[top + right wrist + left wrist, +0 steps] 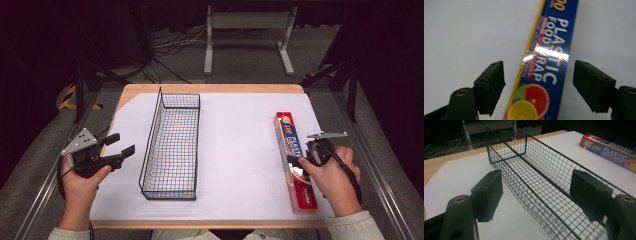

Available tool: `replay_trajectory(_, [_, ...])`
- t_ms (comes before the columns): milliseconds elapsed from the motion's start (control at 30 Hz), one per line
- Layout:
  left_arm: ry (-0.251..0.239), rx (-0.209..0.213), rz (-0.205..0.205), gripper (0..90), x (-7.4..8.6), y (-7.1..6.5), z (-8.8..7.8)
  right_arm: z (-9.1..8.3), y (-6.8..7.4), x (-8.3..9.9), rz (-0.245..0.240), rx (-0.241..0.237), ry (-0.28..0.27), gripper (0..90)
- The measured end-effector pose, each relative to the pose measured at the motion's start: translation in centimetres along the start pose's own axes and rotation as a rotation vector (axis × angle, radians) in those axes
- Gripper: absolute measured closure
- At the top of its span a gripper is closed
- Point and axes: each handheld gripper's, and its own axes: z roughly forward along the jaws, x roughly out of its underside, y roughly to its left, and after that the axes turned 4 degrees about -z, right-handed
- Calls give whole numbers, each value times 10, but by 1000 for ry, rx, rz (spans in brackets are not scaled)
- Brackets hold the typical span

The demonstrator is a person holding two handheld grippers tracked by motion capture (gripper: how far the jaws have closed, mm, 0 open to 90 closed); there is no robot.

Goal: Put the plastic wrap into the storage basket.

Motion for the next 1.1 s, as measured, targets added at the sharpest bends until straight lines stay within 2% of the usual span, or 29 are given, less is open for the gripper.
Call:
replay_trajectory(33, [7,-2,6,270,0,0,2,5,-1,2,45,-16,29,245])
replay_trajectory(67, [10,-3,8,269,0,-1,3,7,0,2,56,-17,38,244])
replay_trajectory(267, [10,-9,16,264,0,0,3,24,5,6,71,16,140,232])
replay_trajectory(367, [7,-18,4,258,1,0,3,33,10,10,68,15,224,244])
replay_trajectory(433, [15,-38,11,243,2,0,3,38,13,12,73,30,229,267])
replay_trajectory(467, [15,-38,11,240,2,0,3,38,13,12,73,30,229,267])
replay_trajectory(633, [23,-46,5,225,2,-2,4,41,17,11,80,91,262,362])
replay_trajectory(667, [66,-60,-19,221,2,-3,4,40,18,10,78,101,264,376])
replay_trajectory(767, [78,-53,-18,232,0,-4,6,39,18,9,76,109,263,390])
replay_trajectory(800, [98,-49,-20,256,0,-4,7,39,18,9,71,113,259,395])
replay_trajectory(867, [113,-55,-9,224,-2,-5,8,38,15,8,54,120,254,402])
replay_trajectory(900, [111,-85,70,185,-5,-7,9,37,13,7,60,111,255,404])
replay_trajectory(933, [108,-104,96,159,-6,-8,9,35,12,5,63,98,257,406])
replay_trajectory(967, [110,-103,104,131,-8,-9,9,34,11,3,55,90,255,407])
replay_trajectory(1000, [103,-80,101,117,-11,-11,8,33,11,1,46,83,258,408])
replay_trajectory(1067, [112,-53,94,84,-16,-14,8,28,12,-5,3,82,241,410])
replay_trajectory(1100, [114,-48,107,64,-19,-16,8,25,13,-9,-17,78,227,410])
